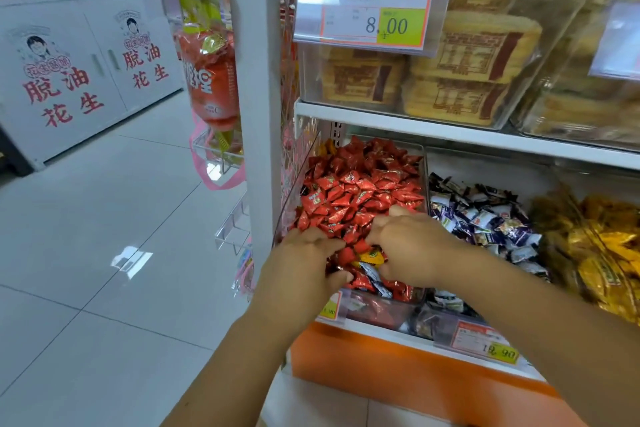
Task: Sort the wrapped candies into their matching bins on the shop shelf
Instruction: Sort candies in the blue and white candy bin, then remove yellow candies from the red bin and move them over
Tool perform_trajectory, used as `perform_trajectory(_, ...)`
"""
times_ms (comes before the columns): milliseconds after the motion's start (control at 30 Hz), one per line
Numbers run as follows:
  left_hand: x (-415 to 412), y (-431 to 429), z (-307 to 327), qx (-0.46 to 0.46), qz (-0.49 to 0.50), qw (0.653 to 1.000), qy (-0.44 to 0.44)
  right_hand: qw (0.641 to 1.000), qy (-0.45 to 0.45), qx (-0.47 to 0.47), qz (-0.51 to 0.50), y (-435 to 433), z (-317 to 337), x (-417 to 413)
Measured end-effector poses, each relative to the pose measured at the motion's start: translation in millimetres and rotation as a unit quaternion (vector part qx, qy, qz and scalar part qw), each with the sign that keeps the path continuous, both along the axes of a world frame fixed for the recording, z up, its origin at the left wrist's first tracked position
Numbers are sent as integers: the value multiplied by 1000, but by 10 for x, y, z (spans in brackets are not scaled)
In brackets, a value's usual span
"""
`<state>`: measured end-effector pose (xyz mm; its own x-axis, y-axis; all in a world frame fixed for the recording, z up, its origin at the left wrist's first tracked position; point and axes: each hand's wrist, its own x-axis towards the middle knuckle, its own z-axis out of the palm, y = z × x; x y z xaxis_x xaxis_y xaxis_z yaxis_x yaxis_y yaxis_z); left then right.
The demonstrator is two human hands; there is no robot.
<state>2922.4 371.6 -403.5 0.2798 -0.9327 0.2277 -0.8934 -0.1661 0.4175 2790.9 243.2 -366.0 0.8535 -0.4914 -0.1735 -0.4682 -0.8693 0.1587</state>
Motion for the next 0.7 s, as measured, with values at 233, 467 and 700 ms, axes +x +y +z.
perform_trajectory(233,16,-29,-53,-19,8,1000,22,994,-85,-43,-48,60,-79,39)
perform_trajectory(467,27,-15,-25,-49,16,995,81,952,-233,161,-113,3,114,-89)
perform_trajectory(700,0,-65,8,-16,-6,997,75,943,-278,165,-81,51,90,-131)
